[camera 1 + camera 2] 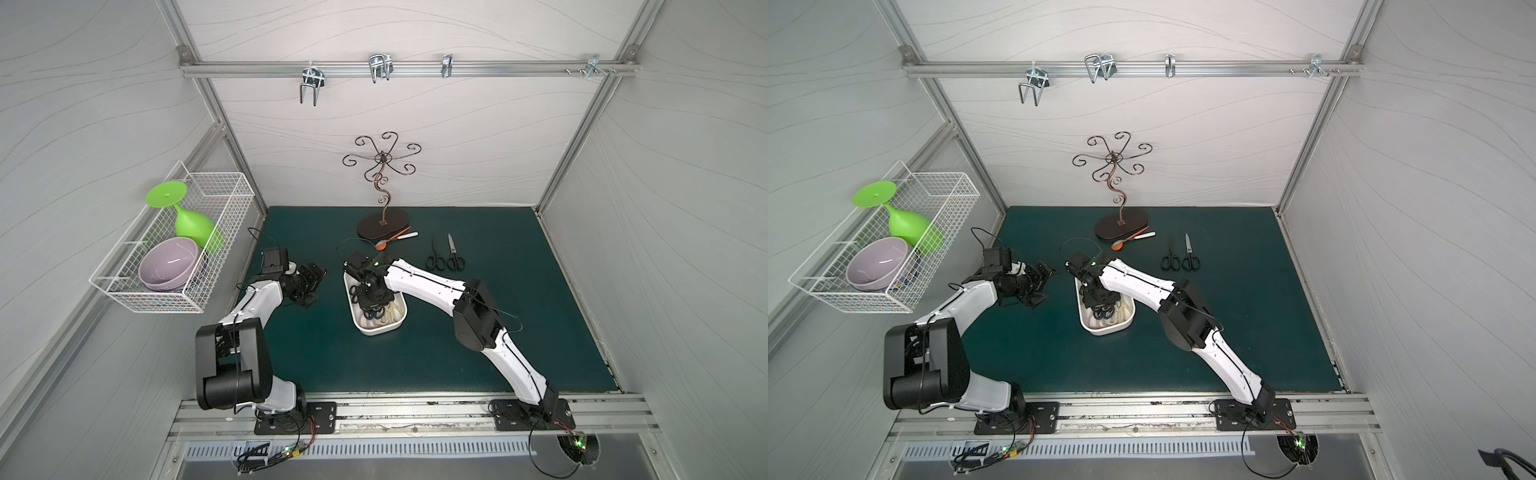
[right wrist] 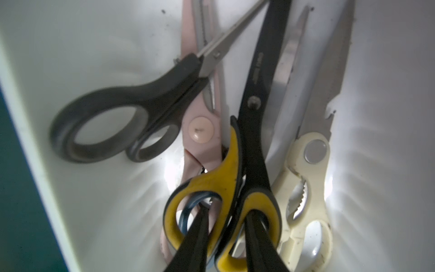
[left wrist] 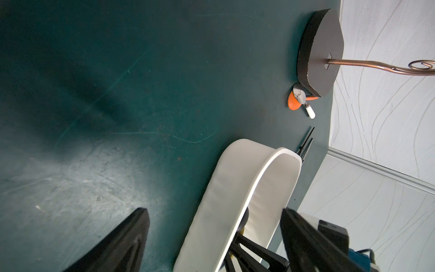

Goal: Take the scissors out of the storage box
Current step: Pick up the scissors from the storage box.

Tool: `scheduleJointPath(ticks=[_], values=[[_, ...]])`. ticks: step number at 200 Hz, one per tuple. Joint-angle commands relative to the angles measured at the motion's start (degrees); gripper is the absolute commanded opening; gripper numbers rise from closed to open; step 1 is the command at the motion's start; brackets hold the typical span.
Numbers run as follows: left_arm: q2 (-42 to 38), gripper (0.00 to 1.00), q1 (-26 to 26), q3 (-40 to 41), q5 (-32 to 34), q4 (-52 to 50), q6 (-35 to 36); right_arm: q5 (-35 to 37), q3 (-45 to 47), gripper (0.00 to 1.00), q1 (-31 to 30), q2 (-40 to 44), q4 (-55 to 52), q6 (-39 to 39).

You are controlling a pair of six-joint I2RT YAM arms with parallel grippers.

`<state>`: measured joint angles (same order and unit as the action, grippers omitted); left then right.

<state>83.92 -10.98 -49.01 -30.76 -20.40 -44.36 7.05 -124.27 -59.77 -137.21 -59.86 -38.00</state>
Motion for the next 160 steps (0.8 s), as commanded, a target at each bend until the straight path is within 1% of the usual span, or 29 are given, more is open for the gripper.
scheduleJointPath(ticks=[1, 19, 36, 62, 86, 113, 140, 160], values=[[-1.2, 0.92, -0.3, 0.1, -0.6, 1.4, -0.1, 0.0, 3.1, 0.25, 0.7, 1.7, -1.2, 0.7], [-1.1, 0.92, -0.4, 0.1, -0.6, 1.3, -0.1, -0.2, 4.8, 0.21, 1.4, 4.1, -0.3, 1.1], [-1.1, 0.92, -0.4, 0.0, -0.5, 1.4, -0.1, -1.1, 7.3, 0.21, 2.1, 7.0, 1.7, 1.7], [-1.0, 0.92, -0.5, 0.1, -0.6, 1.4, 0.0, -4.2, 11.1, 0.21, 3.0, 11.6, 5.6, 3.0], [-0.6, 0.92, -0.5, 0.0, -0.5, 1.5, -0.1, -7.1, 14.3, 0.18, 3.9, 15.1, 8.7, 3.4], [-0.4, 0.92, -0.5, 0.1, -0.5, 1.6, -0.1, -10.0, 16.4, 0.16, 5.0, 16.7, 10.8, 3.2], [-0.2, 0.92, -0.5, 0.1, -0.6, 1.6, -0.2, -12.7, 18.5, 0.11, 6.3, 17.7, 13.2, 2.0], [0.0, 0.92, -0.5, 0.1, -0.5, 1.6, -0.2, -13.3, 19.5, 0.07, 6.8, 18.5, 14.2, 1.9]])
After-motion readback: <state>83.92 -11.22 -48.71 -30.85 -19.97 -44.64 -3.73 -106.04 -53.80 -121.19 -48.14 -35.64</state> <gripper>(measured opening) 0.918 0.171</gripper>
